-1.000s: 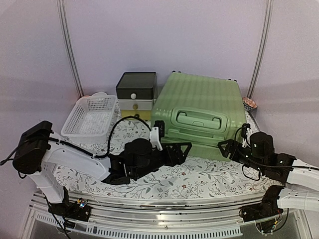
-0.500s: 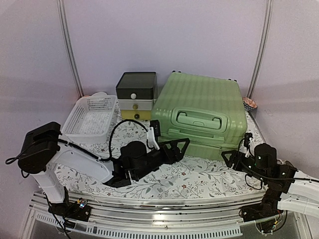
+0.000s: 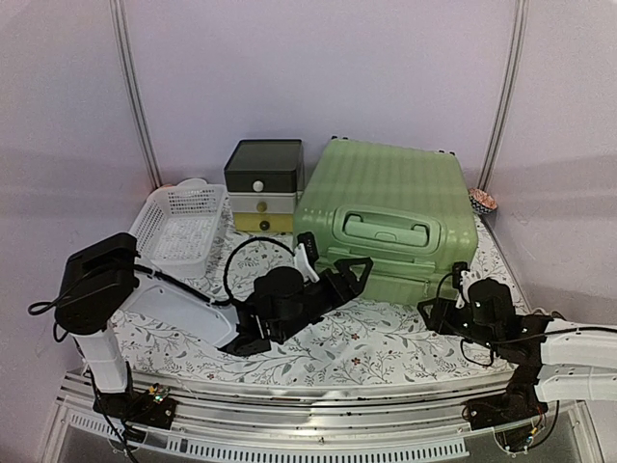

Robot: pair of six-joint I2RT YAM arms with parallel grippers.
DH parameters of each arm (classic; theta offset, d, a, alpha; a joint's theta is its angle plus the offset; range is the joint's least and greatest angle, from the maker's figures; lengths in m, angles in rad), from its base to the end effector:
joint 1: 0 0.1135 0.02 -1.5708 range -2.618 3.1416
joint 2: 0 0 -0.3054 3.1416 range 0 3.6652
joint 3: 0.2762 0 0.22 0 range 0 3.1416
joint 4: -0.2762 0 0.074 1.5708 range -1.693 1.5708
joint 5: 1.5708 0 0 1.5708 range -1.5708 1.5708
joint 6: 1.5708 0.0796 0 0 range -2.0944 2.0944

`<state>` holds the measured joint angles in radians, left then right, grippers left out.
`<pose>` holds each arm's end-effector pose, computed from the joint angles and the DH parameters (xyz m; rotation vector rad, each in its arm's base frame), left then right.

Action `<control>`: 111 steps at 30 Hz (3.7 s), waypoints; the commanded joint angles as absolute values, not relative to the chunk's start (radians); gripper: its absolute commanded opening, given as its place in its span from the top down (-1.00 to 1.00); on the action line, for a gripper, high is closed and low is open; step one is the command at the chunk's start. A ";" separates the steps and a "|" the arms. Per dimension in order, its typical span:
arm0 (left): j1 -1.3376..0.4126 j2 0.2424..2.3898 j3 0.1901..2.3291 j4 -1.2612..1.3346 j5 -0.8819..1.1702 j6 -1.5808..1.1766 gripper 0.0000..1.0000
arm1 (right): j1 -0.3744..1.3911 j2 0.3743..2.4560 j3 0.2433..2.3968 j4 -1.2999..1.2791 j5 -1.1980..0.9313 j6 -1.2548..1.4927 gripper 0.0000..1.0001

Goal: Open, take out, and arrange the luggage
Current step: Pick up the zipper from the luggage, then pick up the handle of the luggage.

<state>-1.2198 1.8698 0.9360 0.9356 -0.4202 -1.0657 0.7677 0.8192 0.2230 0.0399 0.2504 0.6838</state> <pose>0.1786 -0.3933 0.2711 -0.2354 1.7541 -1.4242 0.1206 0.0890 0.1876 0.0604 2.1653 0.5936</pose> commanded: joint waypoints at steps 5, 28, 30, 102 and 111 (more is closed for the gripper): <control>-1.195 1.902 0.933 0.861 -0.437 -1.202 -0.59 | 0.777 0.864 0.224 0.275 0.304 0.586 -0.05; -1.192 1.912 0.927 0.850 -0.442 -1.211 -0.58 | 0.867 0.923 0.227 0.290 0.559 0.653 0.03; -1.192 1.910 0.924 0.852 -0.442 -1.215 -0.58 | 0.867 0.943 0.239 0.297 0.565 0.647 0.03; -1.153 2.030 1.010 0.911 -0.348 -1.323 -0.44 | 0.764 0.742 0.238 -0.050 0.499 0.721 0.94; -1.157 1.997 0.942 1.036 -0.383 -1.309 -0.40 | 0.764 0.764 0.242 -0.034 0.492 0.709 0.94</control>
<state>-1.1637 2.0235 0.9657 0.9558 -0.3584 -1.3277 0.7734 0.7563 0.2371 -0.0170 0.4828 0.7166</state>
